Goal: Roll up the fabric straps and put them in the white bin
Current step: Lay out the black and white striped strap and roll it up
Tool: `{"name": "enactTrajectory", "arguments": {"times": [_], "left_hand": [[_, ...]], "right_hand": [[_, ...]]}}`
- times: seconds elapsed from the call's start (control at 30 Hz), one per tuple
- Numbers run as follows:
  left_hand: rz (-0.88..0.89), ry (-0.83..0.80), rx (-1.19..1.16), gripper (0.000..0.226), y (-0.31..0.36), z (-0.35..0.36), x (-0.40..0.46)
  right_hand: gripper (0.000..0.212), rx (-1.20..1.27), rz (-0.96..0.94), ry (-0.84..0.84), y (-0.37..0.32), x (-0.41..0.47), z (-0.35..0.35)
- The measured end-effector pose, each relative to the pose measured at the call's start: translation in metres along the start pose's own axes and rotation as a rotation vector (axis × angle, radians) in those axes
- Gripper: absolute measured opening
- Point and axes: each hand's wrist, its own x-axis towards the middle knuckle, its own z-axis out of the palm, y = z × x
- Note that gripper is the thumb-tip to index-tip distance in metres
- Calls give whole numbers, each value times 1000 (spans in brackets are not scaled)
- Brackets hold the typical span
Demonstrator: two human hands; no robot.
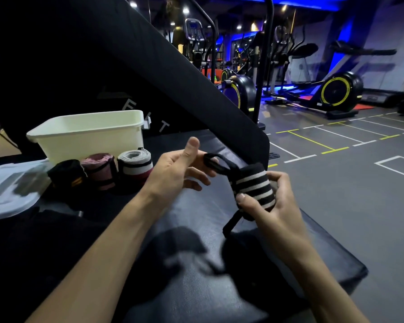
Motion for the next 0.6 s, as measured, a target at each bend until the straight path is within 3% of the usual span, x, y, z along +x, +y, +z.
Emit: {"name": "enactTrajectory", "arguments": {"times": [0.17,0.33,0.47,0.6], "left_hand": [[-6,-73,46,31,2,-6,-3],[-24,-141,-159,18,4,-15,-2],[-66,-188,-439,22,10,-10,-1],[-75,-118,-422,29,5,4,0]], "right_hand": [[54,-128,-73,18,-4,-2,2],[57,-157,-62,50,-5,-1,-1],[53,-139,-60,59,-6,-2,0],[53,32,-52,88,-7,-1,5]]}}
